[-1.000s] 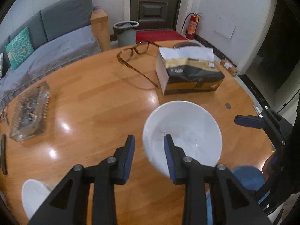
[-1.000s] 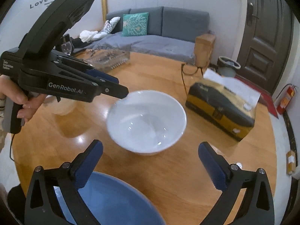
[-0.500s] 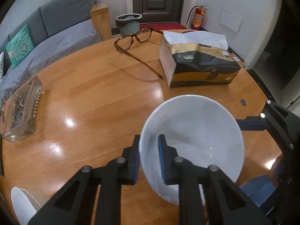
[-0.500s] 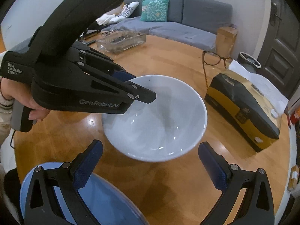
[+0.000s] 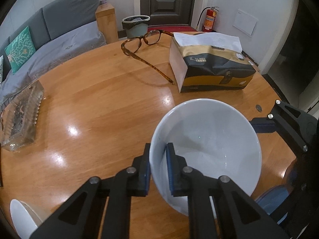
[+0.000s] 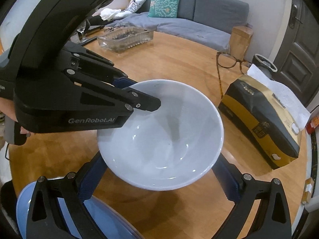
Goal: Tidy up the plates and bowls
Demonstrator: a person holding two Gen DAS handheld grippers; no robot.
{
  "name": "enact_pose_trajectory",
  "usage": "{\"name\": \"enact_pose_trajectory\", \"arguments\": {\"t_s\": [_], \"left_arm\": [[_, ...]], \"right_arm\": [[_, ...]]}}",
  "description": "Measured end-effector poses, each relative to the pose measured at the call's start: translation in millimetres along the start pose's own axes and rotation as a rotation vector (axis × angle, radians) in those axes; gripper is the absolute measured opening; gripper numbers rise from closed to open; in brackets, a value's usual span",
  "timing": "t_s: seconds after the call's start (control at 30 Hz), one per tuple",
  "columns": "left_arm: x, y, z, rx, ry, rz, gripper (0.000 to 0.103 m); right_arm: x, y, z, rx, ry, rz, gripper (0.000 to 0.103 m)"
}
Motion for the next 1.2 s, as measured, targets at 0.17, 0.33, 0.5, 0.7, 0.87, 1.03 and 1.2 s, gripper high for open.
{"name": "enact_pose_trajectory", "arguments": {"t_s": [0.17, 0.33, 0.5, 0.7, 0.87, 1.03, 1.2], "left_arm": [[9.9, -0.2, -0.6, -0.002, -0.013, -0.010, 0.011], [30.6, 0.3, -0.4, -0.017, -0.004, -0.037, 0.011], [55.8, 1.9, 3.8, -0.020, 0.001, -0.067, 0.011], [84.7, -0.1, 14.8, -0.014, 0.016, -0.105, 0.011], [104.3, -6.4, 32.3, 0.005, 0.031, -0.123, 0.011], [120.3, -15.7, 55.0, 0.036, 0.050, -0.137, 0.011], [135.9, -28.6, 79.7, 0.067, 0.065, -0.147, 0.011]], "right_arm": [[2.9, -1.0, 2.6, -0.019, 0.010, -0.005, 0.097], [17.3, 1.2, 15.1, 0.005, -0.023, -0.022, 0.097], [36.6, 9.7, 28.7, 0.019, -0.035, -0.055, 0.097], [52.0, 22.0, 47.6, 0.042, -0.049, -0.079, 0.097], [60.1, 33.8, 65.2, 0.063, -0.051, -0.099, 0.097], [63.6, 49.5, 87.8, 0.082, -0.038, -0.130, 0.097], [58.7, 66.6, 114.0, 0.110, -0.020, -0.138, 0.097]]}}
Point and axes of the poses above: each gripper's, at about its wrist camera, not at the fingertips, and x roughly against the way its jaws point, z to its left, y to its top, the point moved 4 cm from there along -x, roughly the way its jaws point, and after that the axes turned 6 degrees about y, right-handed, at the moved point
